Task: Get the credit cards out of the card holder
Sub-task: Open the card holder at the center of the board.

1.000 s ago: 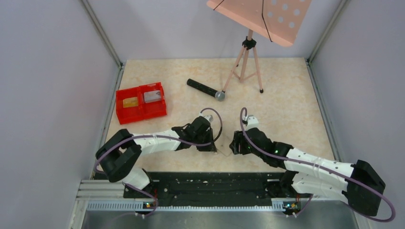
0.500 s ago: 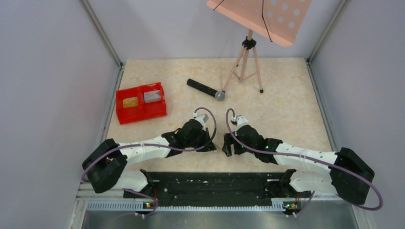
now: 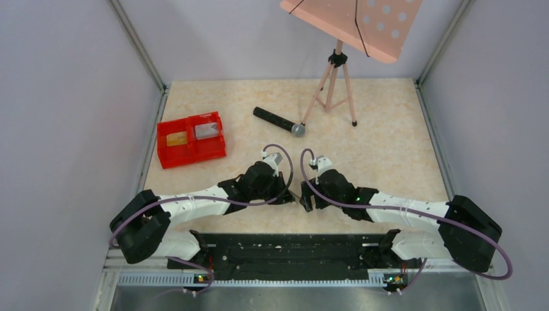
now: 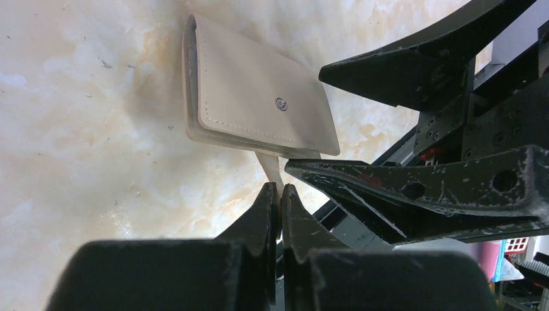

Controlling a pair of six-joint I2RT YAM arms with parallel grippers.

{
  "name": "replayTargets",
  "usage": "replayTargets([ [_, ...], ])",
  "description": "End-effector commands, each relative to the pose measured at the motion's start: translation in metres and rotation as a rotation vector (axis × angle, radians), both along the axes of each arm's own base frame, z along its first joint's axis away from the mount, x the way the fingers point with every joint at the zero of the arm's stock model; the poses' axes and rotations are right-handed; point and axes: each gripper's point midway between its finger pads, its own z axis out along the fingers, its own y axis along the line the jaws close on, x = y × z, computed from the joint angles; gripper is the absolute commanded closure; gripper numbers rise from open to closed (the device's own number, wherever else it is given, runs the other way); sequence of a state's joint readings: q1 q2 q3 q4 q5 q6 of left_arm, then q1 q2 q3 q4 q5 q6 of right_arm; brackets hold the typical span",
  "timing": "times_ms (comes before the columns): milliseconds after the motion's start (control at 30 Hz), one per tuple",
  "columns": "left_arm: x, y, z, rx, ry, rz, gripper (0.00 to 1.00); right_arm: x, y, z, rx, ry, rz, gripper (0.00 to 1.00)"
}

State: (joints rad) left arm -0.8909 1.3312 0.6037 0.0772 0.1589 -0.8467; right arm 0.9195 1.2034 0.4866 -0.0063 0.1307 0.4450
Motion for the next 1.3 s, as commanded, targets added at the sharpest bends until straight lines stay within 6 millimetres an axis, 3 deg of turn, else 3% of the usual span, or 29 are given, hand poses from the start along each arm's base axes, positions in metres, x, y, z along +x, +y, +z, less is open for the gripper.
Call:
replayTargets([
  [0,0.008,-0.005,0.018,-0.055,-0.053,0.012,1.0,0.019,0.004,0.028,0.051,-0.092,-0.039,0.28],
  [333,0.005,-0.003,0.009,-0.041,-0.036,0.017,1.0,0.026,-0.014,0.026,-0.008,-0.092,-0.131,0.41],
  [767,-0.001,0.006,-0.003,-0.032,-0.02,0.026,1.0,0.038,-0.027,0.036,-0.007,-0.09,-0.202,0.42],
  [1067,-0.006,0.017,-0.009,-0.016,-0.028,0.037,1.0,0.048,-0.042,0.029,-0.025,-0.072,-0.266,0.46],
  [1267,-0.006,0.019,0.001,-0.052,-0.065,0.041,1.0,0.053,-0.048,0.019,-0.012,-0.003,-0.293,0.5],
])
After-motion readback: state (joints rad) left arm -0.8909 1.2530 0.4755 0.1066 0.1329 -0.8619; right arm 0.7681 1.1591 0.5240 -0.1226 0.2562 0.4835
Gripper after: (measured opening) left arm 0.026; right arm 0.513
